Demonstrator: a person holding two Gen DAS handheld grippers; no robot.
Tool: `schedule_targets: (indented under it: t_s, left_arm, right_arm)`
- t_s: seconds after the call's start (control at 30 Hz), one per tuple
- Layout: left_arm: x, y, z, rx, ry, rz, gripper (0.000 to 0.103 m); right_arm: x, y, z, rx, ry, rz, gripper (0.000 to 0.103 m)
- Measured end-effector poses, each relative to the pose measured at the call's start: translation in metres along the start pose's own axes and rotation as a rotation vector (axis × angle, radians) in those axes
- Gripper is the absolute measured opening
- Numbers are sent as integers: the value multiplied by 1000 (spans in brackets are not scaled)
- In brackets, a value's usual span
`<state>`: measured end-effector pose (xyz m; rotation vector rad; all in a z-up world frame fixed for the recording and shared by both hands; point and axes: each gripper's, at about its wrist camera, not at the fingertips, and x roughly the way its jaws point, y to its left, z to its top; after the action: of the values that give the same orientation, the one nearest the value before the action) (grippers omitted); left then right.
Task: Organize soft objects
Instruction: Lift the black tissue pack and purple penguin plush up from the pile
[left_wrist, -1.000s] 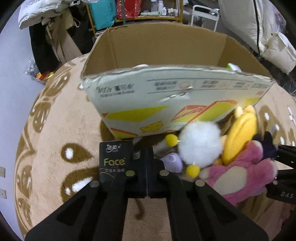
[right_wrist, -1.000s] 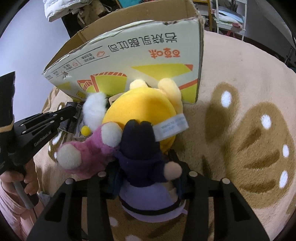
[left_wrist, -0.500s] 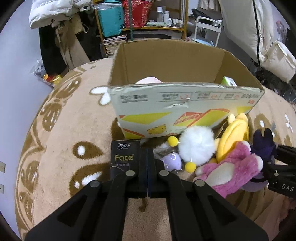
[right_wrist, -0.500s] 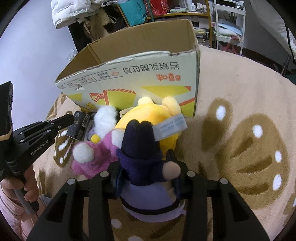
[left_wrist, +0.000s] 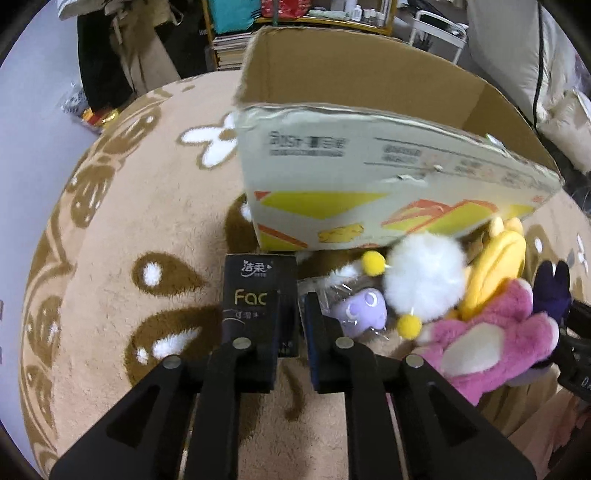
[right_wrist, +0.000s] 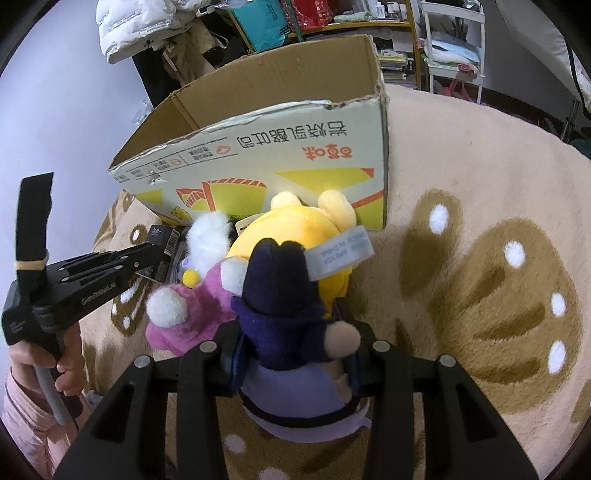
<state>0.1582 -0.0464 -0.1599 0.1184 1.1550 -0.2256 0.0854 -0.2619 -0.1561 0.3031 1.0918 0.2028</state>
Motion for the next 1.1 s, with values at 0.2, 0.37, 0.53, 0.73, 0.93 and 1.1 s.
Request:
schedule_targets:
  t_s: [0.2, 0.37, 0.53, 0.73, 0.93, 1.1]
  left_arm:
    - [-3, 1, 2, 11, -9, 9, 28]
    - [-1, -3, 2, 37, -3, 53, 50]
    - [7, -5, 2, 54, 19, 87, 61]
    - [19, 11, 4, -9, 60, 98, 61]
    - [24, 23, 6, -64, 76, 49, 61]
    - [24, 25, 5, -69, 79, 44, 45]
  right_arm:
    - [1, -6, 0, 4, 9, 19, 44]
    - [4, -8, 0, 9, 17, 24, 44]
    - [4, -7, 1, 8, 19, 24, 45]
    - [3, -7, 1, 10, 18, 24, 45]
    - [3, -9, 1, 14, 20, 24, 45]
    - [0, -9, 1, 15, 5, 14, 45]
